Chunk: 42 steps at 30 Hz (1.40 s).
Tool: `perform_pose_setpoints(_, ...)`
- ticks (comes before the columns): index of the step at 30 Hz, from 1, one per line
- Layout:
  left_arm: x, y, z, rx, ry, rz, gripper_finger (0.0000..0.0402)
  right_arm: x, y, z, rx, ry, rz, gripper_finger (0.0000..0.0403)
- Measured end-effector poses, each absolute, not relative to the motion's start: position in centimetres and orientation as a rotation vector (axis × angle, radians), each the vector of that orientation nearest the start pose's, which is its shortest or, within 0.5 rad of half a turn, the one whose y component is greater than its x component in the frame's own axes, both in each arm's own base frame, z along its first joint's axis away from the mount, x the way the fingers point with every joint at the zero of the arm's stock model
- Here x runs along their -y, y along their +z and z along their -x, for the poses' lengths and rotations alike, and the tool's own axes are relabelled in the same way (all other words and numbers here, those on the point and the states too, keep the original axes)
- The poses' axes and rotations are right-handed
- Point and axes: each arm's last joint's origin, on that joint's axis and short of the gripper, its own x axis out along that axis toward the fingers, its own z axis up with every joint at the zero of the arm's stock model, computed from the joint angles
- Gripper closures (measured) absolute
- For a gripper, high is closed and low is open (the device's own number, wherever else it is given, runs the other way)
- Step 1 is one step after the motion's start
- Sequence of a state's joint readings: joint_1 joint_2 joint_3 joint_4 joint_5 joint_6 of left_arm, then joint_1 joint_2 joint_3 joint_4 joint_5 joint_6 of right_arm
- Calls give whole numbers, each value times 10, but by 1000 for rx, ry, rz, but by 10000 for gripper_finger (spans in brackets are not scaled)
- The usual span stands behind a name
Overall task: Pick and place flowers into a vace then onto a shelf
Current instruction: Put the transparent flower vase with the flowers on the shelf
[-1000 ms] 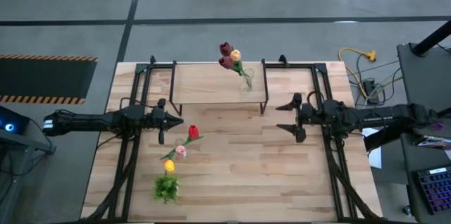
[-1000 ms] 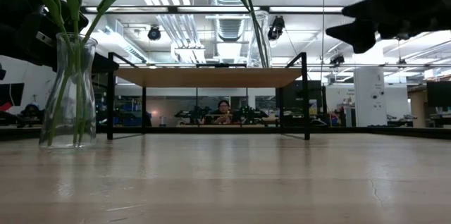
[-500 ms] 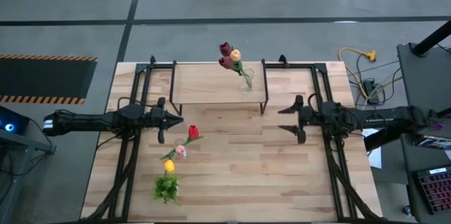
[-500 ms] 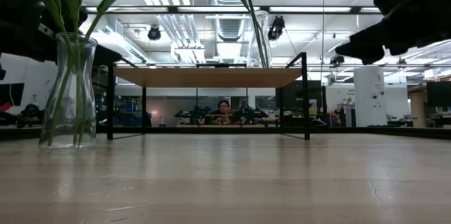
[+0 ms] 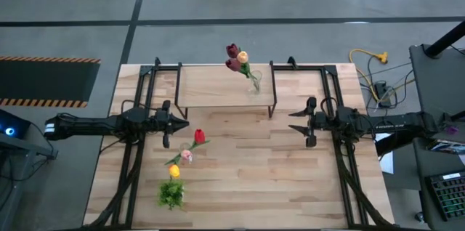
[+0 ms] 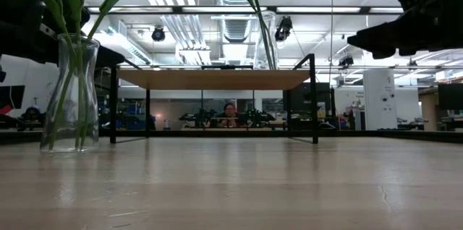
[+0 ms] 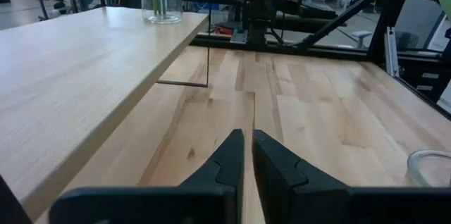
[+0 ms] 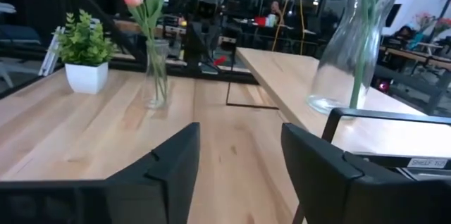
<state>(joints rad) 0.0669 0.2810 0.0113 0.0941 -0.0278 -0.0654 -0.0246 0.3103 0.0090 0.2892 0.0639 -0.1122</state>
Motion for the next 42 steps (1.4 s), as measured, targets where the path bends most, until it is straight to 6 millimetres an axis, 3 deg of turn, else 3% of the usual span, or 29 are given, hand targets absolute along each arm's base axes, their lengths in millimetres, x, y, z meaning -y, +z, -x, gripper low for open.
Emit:
perform_pose_setpoints(4, -8, 149, -113, -215, 105, 69, 349, 5, 168, -117, -17, -88, 116, 228)
perform_pose_setpoints(13, -8, 147, -111, -283, 100, 71, 220, 5, 167, -117, -19, -87, 104, 244)
perform_pose_setpoints(17, -7, 147, -111, -289, 79, 74, 185, 5, 166, -118, -31, -83, 74, 248)
perform_pose_setpoints(23, -7, 152, -107, -391, 78, 78, 172, 5, 164, -119, -48, -78, 60, 246)
perform_pose_setpoints(26, -7, 167, -105, -426, 80, 83, 171, 5, 164, -119, -49, -78, 55, 249)
perform_pose_setpoints(33, -8, 198, -105, -315, 120, 151, 171, 4, 164, -119, -47, -76, 53, 255)
perform_pose_setpoints(42, -7, 200, -106, -287, 133, 427, 171, 4, 165, -119, -46, -76, 53, 256)
